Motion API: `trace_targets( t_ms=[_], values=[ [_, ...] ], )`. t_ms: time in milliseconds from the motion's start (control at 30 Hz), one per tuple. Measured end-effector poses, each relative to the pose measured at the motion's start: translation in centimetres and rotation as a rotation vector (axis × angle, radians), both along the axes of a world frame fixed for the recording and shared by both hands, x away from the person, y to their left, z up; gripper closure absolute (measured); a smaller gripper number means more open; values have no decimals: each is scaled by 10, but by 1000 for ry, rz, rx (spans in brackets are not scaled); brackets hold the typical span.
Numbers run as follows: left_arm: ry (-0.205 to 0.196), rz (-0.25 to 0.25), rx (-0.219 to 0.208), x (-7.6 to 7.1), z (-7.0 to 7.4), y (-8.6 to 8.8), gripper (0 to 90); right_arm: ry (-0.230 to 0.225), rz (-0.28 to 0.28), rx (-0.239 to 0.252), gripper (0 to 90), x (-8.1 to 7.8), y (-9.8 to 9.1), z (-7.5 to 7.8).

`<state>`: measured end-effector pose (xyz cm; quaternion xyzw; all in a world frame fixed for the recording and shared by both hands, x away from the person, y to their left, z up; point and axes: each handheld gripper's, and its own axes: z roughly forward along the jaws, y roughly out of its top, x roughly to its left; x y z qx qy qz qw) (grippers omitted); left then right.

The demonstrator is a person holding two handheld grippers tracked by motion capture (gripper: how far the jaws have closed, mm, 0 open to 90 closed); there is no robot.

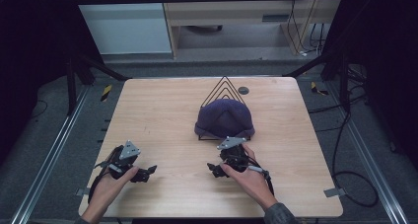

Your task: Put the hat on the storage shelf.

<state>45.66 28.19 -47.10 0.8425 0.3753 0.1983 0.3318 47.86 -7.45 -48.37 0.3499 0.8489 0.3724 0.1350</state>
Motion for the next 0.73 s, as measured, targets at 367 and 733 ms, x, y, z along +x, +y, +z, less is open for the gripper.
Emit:
trace_targets(
  t_ms=[367, 733],
  values=[
    [20, 76, -78, 9, -23, 12, 57, -7, -31, -43, 108, 6, 14, -23],
    [26, 107, -53, 11, -37, 7, 29, -41, -54, -17, 85, 2, 16, -28]
  ],
)
